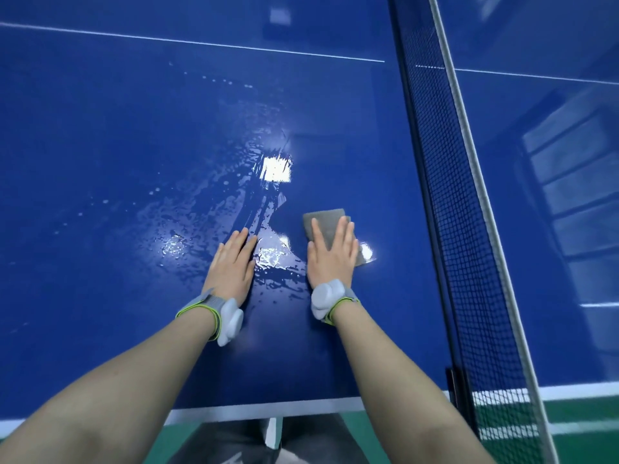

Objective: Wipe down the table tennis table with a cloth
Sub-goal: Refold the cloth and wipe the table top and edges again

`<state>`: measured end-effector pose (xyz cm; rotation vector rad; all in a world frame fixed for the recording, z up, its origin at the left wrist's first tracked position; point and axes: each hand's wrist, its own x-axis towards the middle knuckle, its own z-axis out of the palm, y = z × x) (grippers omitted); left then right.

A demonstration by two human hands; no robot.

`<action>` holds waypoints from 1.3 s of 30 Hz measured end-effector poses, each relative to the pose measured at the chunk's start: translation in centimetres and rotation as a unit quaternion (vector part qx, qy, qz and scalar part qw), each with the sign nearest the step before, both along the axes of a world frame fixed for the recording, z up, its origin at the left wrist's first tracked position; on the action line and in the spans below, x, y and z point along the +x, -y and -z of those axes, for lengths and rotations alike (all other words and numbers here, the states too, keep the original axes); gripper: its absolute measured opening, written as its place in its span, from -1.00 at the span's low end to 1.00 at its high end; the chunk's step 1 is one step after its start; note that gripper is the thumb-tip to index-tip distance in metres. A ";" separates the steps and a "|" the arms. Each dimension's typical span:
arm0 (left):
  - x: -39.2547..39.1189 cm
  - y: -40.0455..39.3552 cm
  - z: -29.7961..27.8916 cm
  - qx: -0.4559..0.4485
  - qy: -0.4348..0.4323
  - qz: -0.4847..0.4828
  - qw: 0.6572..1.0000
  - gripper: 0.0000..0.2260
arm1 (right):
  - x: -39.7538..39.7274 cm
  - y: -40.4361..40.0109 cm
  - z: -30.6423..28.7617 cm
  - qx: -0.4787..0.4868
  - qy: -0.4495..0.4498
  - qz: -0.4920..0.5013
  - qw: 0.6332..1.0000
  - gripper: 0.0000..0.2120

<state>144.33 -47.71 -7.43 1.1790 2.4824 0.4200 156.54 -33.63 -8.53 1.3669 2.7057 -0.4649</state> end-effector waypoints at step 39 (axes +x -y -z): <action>4.1 9.0 -0.4 -0.039 0.000 0.043 0.998 -0.56 | 8.6 14.8 -0.2 0.072 -0.045 -0.061 0.995 -0.59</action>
